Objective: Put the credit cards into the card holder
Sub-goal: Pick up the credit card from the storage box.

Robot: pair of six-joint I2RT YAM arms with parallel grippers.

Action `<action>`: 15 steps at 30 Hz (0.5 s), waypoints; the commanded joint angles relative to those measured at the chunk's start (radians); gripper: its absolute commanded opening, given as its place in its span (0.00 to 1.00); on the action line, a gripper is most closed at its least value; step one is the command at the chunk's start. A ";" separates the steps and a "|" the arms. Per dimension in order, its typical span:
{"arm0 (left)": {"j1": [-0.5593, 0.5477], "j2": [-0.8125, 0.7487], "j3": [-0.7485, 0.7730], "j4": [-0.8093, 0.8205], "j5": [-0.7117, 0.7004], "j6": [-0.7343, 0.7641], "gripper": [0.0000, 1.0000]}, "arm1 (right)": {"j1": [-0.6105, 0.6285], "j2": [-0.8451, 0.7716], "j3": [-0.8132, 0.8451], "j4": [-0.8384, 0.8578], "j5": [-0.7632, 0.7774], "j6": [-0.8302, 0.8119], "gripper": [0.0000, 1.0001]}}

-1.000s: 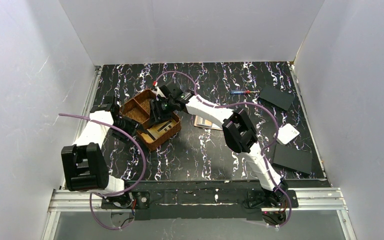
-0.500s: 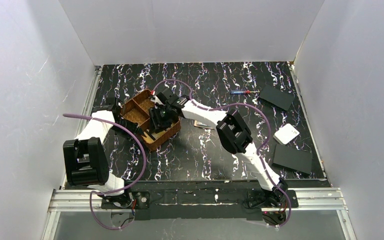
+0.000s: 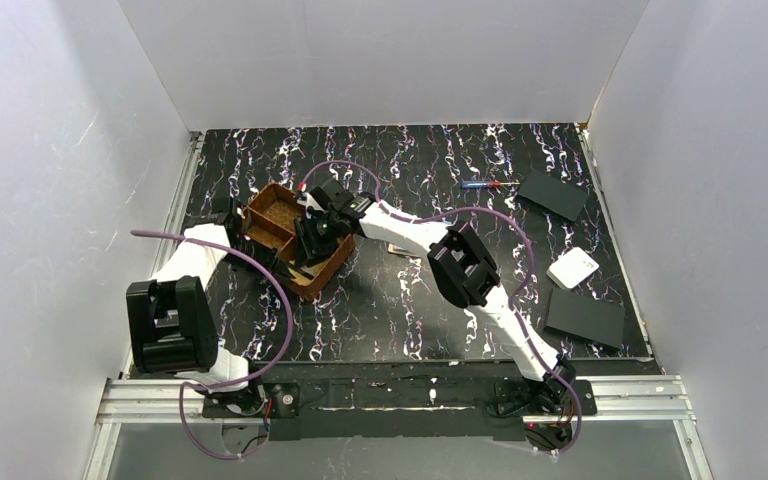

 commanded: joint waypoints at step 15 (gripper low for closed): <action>0.004 -0.074 -0.113 0.248 -0.081 0.244 0.00 | 0.050 -0.035 -0.105 0.095 -0.175 0.063 0.45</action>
